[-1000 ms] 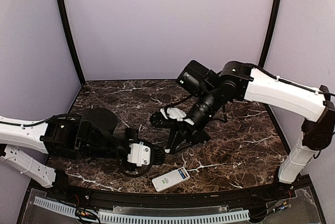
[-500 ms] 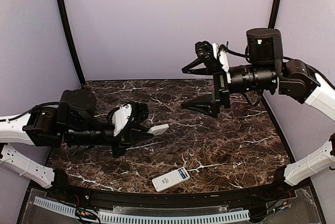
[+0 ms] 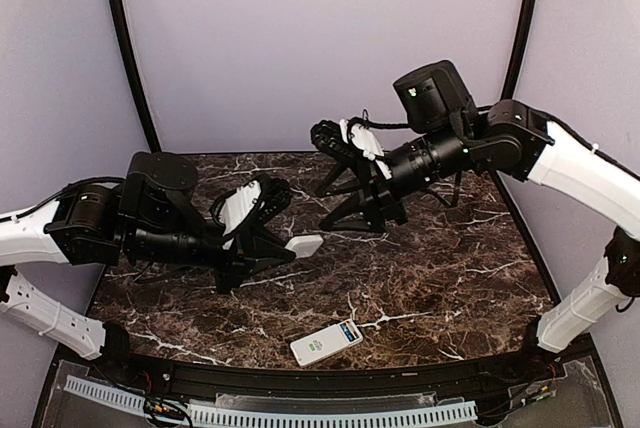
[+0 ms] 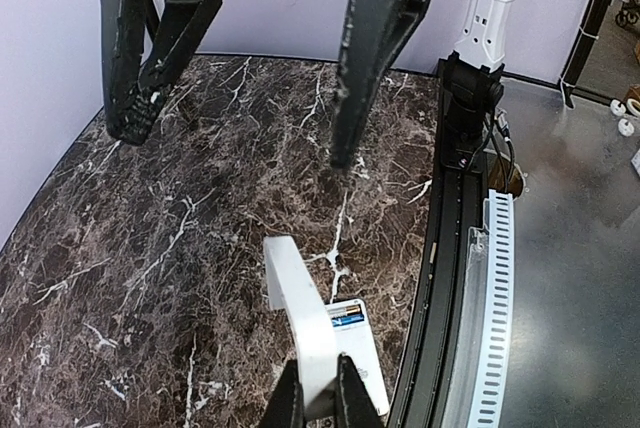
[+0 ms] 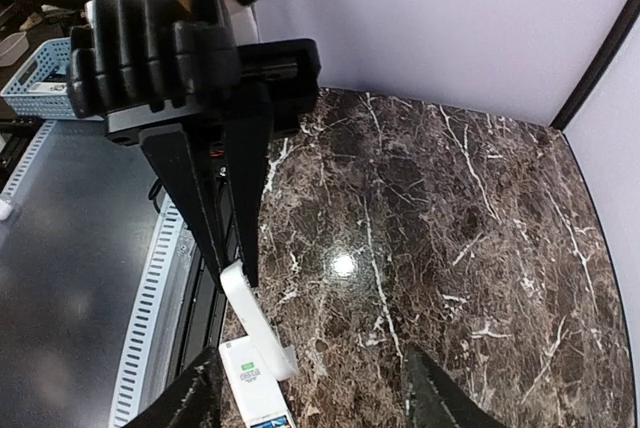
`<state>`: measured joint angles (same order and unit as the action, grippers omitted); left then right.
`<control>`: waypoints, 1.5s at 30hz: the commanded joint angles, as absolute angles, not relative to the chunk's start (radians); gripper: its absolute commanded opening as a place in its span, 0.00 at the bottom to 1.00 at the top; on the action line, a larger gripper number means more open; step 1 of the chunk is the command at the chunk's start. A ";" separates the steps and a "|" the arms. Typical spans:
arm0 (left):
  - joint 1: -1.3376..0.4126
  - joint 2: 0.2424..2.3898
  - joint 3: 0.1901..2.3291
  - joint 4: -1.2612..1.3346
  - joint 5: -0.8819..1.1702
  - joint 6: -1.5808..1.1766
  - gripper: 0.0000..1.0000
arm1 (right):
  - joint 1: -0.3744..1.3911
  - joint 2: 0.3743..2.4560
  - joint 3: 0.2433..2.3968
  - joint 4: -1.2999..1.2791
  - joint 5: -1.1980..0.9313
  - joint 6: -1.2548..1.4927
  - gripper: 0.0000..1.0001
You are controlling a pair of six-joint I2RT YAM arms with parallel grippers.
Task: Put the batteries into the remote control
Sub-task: Pass from the left arm to the right
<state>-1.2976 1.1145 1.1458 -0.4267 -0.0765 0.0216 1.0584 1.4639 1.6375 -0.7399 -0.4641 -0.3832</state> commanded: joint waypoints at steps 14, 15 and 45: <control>-1.280 1.114 1.157 -0.438 -0.032 0.017 0.00 | 1.085 1.568 1.627 -0.700 -0.602 -0.364 0.34; -1.280 1.113 1.156 -0.438 -0.031 0.018 0.00 | 1.087 1.571 1.628 -0.705 -0.603 -0.366 0.32; -1.269 1.063 1.098 -0.364 -0.024 0.013 0.00 | 1.090 1.590 1.623 -0.711 -0.650 -0.359 0.00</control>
